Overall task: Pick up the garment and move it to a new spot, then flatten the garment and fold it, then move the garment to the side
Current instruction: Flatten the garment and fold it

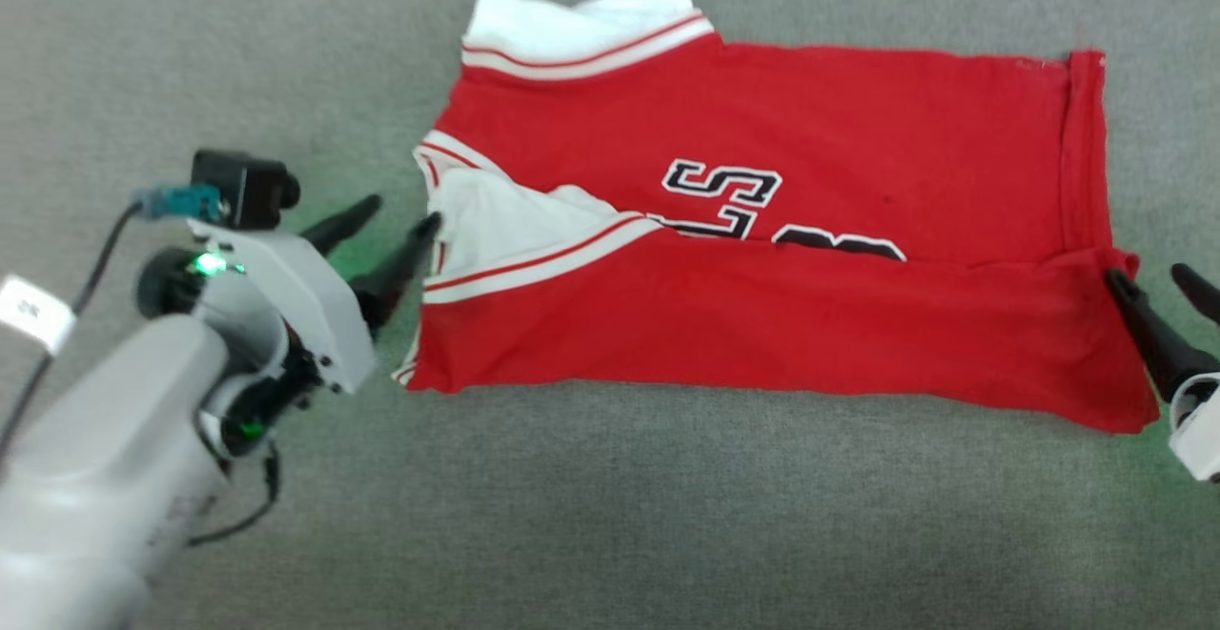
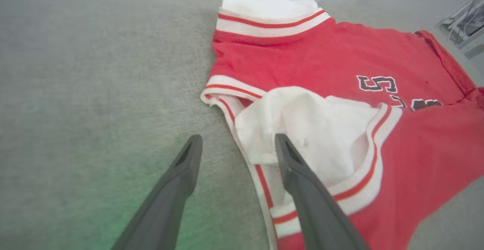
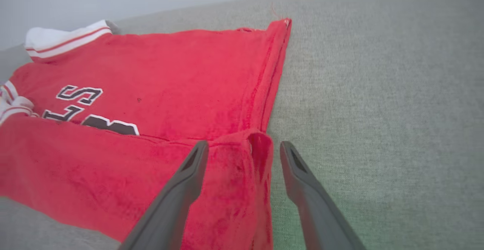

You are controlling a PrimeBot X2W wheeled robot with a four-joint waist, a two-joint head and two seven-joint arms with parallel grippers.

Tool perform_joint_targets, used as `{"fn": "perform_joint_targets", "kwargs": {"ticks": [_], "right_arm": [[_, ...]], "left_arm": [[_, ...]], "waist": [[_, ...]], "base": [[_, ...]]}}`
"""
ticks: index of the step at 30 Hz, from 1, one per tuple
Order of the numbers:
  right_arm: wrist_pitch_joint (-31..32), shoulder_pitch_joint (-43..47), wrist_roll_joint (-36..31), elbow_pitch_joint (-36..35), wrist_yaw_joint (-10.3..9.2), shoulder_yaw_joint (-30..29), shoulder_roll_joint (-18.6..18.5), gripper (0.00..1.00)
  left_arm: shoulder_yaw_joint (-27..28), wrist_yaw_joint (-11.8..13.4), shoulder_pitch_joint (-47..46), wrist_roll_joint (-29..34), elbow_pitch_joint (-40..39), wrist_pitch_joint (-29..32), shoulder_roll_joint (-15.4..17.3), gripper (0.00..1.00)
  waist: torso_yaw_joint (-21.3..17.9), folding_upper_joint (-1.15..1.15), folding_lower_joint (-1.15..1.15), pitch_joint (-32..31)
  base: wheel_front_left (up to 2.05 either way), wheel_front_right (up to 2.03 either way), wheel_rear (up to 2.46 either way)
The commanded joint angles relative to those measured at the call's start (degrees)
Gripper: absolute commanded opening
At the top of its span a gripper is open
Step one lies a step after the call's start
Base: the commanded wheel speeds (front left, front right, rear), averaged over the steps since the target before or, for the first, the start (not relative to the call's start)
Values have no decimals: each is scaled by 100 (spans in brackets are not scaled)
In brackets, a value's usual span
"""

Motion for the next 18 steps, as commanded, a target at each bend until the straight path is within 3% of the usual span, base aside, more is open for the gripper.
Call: {"fn": "perform_joint_targets", "kwargs": {"ticks": [1,5,12,16,18], "right_arm": [[-33,78,-3,-17,-4,-79,13,100],[-51,221,-24,-55,-4,-261,55,100],[-51,320,31,-108,-4,-205,174,100],[-87,254,86,-131,-4,-115,194,100],[-113,205,119,-135,-4,-85,184,100]], "left_arm": [[-99,93,-138,102,-105,293,148,100],[-307,561,-364,-44,-659,1573,409,100],[-624,1292,-327,-854,-1932,3800,785,100],[-643,1678,-326,-1033,-2273,4228,895,100],[-606,1718,-253,-1136,-2251,4257,893,100]], "waist": [[131,0,0,-320],[237,0,0,-555],[166,0,0,-556],[25,0,0,-423],[-63,0,0,-351]], "base": [[0,0,0],[0,0,0],[0,0,0],[0,0,0],[0,0,0]]}}
